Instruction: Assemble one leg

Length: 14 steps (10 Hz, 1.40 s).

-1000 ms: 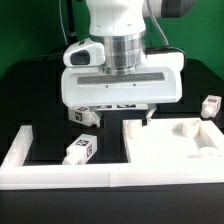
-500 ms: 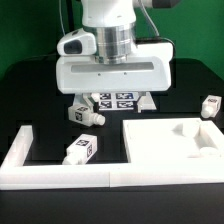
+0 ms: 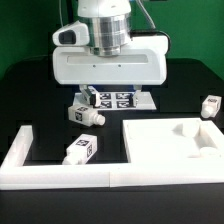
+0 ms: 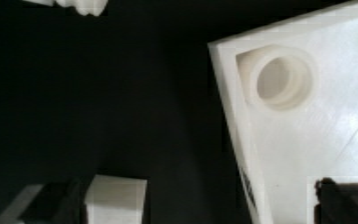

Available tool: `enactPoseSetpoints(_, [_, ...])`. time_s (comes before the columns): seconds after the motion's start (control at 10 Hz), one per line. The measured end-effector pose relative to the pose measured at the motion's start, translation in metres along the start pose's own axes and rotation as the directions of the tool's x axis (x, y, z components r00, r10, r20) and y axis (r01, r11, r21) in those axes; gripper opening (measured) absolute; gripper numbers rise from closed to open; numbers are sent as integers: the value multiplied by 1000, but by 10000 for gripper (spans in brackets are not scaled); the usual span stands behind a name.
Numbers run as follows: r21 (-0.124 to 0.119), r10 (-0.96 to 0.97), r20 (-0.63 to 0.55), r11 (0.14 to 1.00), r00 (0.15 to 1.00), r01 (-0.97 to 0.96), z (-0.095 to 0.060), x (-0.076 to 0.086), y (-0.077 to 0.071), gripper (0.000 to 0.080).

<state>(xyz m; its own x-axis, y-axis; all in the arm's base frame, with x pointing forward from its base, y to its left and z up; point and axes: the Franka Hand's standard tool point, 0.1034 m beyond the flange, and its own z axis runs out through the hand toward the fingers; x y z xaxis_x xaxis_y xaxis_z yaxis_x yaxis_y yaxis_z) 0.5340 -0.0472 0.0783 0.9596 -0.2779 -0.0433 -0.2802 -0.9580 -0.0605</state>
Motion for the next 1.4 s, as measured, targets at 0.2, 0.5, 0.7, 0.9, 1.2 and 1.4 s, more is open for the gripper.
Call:
enactPoseSetpoints(0.2, [0,0,0,1000,1000,0,0,0,0,649])
enactPoseSetpoints(0.5, [-3,27,2,1000,1000,-27,0,-2,0,649])
enactPoseSetpoints(0.7, [-10,195,4,981,981,-195,3,-16,3,649])
enactPoseSetpoints(0.9, [19,248,-8,969,969,-247,4,-14,7,649])
enactPoseSetpoints(1.2, [24,203,-25,979,979,-203,4,-13,6,649])
enactPoseSetpoints(1.4, [24,296,-17,955,955,-295,4,-13,11,649])
